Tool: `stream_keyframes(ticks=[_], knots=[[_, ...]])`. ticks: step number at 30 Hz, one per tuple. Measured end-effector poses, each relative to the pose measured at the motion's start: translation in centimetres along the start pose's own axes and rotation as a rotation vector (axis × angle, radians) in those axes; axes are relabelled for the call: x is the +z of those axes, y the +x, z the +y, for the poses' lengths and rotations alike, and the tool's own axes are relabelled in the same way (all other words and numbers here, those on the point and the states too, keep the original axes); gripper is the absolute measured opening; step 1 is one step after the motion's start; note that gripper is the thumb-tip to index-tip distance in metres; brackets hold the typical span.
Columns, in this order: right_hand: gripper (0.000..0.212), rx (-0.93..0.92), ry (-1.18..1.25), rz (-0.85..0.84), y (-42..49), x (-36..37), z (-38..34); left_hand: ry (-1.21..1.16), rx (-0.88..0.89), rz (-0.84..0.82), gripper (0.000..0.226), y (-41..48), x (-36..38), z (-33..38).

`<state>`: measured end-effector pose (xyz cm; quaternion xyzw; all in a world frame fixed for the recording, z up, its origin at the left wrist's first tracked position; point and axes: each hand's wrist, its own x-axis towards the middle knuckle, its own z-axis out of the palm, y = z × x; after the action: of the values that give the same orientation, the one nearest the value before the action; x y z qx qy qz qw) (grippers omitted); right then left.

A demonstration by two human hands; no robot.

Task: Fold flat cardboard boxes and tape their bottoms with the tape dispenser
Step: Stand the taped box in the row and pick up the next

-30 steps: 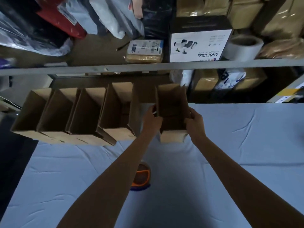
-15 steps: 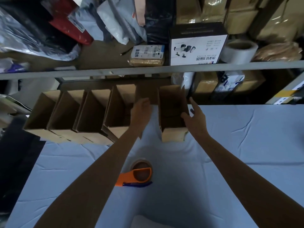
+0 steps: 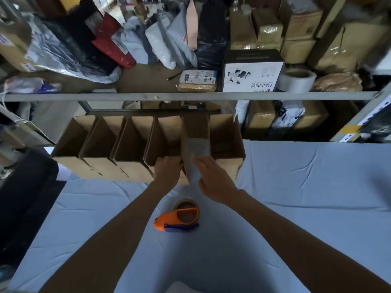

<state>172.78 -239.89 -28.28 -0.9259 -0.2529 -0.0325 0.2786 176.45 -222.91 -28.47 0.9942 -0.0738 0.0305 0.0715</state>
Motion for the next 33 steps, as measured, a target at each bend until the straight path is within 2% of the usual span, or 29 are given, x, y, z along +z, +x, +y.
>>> stream_keyframes(ticks=[5,8,10,12,14,15,17,18,19,20,21,23,25,26,28,31,33], knots=[[0.056,0.085,0.058,-0.085,0.2,1.5,-2.1,-0.218,0.101,0.141,0.018,-1.6,-4.8,-1.7],[0.062,0.112,0.135,-0.066,1.0,1.5,-4.5,-0.25,0.138,0.103,0.019,-2.6,-8.4,-3.6],[0.074,0.146,0.146,-0.061,1.5,1.1,-6.3,-0.253,0.173,-0.031,0.021,-3.5,-10.3,-5.1],[0.098,0.074,0.143,0.073,2.3,0.6,-7.9,-0.256,0.218,-0.156,0.022,-4.3,-12.1,-6.4],[0.126,0.0,0.112,0.106,3.1,0.0,-9.2,-0.265,0.286,-0.212,0.023,-5.3,-14.0,-7.3],[0.13,-0.02,0.079,0.102,3.5,-0.4,-10.1,-0.279,0.331,-0.229,0.021,-5.8,-15.0,-7.7],[0.121,0.048,0.12,-0.002,4.4,-1.0,-12.3,-0.33,0.401,-0.263,0.018,-7.0,-17.0,-8.6],[0.103,0.098,0.153,-0.08,4.6,-1.4,-13.7,-0.37,0.421,-0.282,0.016,-7.6,-17.8,-9.2],[0.075,0.133,0.19,-0.162,4.8,-1.6,-15.0,-0.427,0.433,-0.295,0.014,-8.2,-18.5,-10.0],[0.048,0.12,0.217,-0.191,4.8,-1.6,-15.7,-0.501,0.442,-0.29,0.014,-8.7,-18.9,-10.9],[0.037,0.1,0.26,-0.164,4.6,-1.6,-16.9,-0.571,0.449,-0.265,0.02,-9.2,-19.2,-12.0],[0.038,0.046,0.329,-0.052,3.8,-1.1,-19.4,-0.644,0.457,-0.104,0.038,-10.0,-18.7,-14.8],[0.036,0.09,0.423,-0.008,3.3,1.0,-21.2,-0.627,0.402,0.124,0.056,-11.3,-17.2,-17.4],[0.03,0.131,0.443,0.023,3.3,2.5,-21.8,-0.645,0.338,0.187,0.062,-12.3,-16.3,-18.5],[0.017,0.242,0.508,0.111,2.9,4.8,-23.1,-0.717,0.247,0.138,0.063,-14.3,-15.1,-20.3],[0.014,0.42,0.758,0.232,2.4,7.1,-25.9,-0.525,0.304,-0.054,0.06,-16.2,-12.6,-23.5],[0.014,0.519,0.801,0.314,2.1,8.7,-27.7,-0.53,0.274,-0.042,0.06,-16.9,-11.1,-25.6]])
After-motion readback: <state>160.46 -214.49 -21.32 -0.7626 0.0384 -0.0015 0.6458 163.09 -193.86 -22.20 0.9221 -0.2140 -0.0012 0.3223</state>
